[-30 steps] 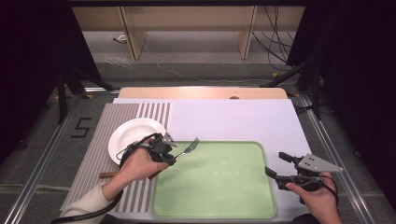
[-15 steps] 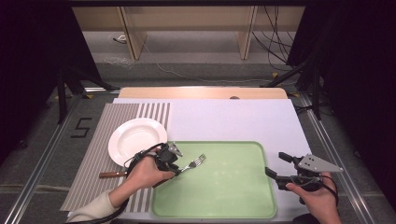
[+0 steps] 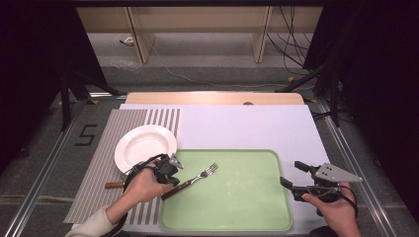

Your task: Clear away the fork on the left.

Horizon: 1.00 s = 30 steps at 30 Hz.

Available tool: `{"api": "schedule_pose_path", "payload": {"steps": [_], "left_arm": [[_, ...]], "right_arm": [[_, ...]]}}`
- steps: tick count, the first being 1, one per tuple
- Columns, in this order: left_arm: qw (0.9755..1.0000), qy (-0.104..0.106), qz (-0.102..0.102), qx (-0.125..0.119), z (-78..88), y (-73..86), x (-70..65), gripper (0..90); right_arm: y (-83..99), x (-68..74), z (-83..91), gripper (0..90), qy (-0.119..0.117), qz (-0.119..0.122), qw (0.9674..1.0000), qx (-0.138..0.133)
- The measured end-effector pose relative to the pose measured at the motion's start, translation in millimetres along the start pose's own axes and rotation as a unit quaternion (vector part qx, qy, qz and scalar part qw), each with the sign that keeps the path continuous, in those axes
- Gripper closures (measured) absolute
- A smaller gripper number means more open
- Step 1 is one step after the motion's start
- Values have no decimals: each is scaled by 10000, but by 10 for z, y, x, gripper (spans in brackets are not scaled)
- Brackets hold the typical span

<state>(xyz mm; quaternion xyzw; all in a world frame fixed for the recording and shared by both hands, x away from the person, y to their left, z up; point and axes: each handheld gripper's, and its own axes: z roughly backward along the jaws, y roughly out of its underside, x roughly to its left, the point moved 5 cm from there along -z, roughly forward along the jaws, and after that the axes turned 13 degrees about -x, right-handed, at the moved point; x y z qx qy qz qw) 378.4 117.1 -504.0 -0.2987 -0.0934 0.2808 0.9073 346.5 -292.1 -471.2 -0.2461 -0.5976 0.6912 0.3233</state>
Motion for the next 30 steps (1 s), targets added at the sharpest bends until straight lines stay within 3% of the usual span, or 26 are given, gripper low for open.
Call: {"api": "schedule_pose_path", "payload": {"steps": [8, 22, 30], "left_arm": [[9999, 56, -77, 102, 28, 108, -33, 896], [9987, 300, -370, 163, 78, 198, -267, 895], [9971, 580, -466, 173, 87, 209, -409, 895]], "right_arm": [[2, -1, 0, 196, -2, -1, 10000, 3], [3, -2, 0, 196, 0, -3, 10000, 16], [4, -1, -1, 196, 0, -5, 10000, 18]]}}
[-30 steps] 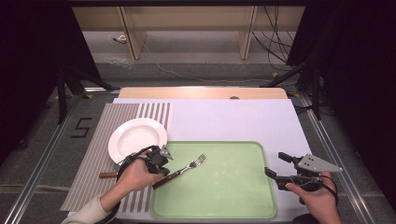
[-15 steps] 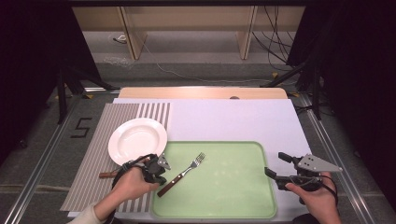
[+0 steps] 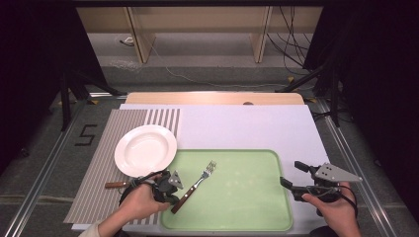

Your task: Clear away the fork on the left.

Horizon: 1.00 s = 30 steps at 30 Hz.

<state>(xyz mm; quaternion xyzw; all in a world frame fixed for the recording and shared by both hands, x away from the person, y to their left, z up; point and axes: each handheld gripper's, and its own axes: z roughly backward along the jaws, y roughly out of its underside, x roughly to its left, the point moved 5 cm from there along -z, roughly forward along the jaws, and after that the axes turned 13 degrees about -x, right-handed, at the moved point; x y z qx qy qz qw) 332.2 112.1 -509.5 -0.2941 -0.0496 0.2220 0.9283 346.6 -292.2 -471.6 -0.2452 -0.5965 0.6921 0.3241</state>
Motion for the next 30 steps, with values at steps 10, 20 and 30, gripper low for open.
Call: {"api": "schedule_pose_path", "payload": {"steps": [10, 20, 30], "left_arm": [[9987, 374, -310, -177, -71, -74, -175, 894], [9966, 585, -535, -243, -120, -131, -320, 893], [9943, 723, -690, -363, -183, -203, -440, 885]], "right_arm": [[2, 4, -8, 196, -10, 1, 10000, -3], [5, 6, -15, 196, -16, 8, 10000, 14], [5, 9, -21, 196, -25, -4, 10000, 10]]}}
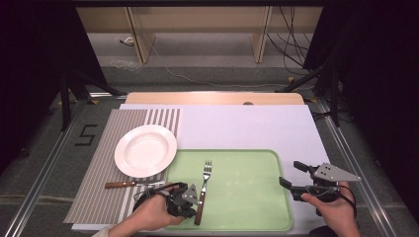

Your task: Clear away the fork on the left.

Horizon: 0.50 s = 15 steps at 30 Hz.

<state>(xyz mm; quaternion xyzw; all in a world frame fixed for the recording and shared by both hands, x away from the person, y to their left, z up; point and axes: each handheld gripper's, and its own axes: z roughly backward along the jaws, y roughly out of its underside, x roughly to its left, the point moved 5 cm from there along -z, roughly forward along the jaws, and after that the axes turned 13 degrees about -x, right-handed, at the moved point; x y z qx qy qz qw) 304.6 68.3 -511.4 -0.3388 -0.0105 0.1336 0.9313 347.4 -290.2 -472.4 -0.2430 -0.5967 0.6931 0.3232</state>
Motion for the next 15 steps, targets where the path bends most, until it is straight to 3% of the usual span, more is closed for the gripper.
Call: {"api": "schedule_pose_path", "payload": {"steps": [15], "left_arm": [[9998, 24, -26, -208, -60, -56, -33, 869]], "right_arm": [[0, 0, 0, 196, -6, 6, 10000, -3]]}}
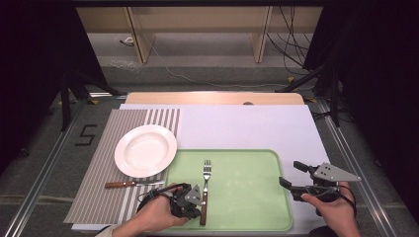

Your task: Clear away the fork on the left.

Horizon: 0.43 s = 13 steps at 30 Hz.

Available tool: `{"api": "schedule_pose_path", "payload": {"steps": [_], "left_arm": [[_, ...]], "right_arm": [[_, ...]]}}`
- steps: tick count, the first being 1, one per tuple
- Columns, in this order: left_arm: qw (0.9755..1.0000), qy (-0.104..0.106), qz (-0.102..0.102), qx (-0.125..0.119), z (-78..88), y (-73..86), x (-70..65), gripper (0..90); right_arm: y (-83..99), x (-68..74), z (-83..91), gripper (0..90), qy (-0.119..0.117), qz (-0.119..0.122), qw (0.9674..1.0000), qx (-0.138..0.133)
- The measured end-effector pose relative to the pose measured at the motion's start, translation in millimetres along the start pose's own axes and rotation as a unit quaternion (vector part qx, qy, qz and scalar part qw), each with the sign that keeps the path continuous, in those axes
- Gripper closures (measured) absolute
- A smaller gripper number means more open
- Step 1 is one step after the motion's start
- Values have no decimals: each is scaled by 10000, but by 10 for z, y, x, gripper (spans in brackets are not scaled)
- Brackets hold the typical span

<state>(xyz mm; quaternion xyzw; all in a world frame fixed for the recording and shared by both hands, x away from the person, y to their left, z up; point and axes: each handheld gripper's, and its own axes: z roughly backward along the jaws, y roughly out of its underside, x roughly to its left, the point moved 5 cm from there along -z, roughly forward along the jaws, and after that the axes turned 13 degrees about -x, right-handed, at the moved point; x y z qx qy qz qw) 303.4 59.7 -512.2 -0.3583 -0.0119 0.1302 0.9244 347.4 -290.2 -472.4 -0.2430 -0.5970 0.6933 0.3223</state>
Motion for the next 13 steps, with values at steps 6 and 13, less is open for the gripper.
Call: {"api": "schedule_pose_path", "payload": {"steps": [6, 13], "left_arm": [[9980, -307, -121, -531, 146, 15, 130, 710], [9667, -1414, 591, -2050, 554, 184, 522, 145]], "right_arm": [[-1, -5, 9, 196, 3, -8, 10000, -9], [-5, -14, 24, 196, 7, -36, 10000, -35]]}}
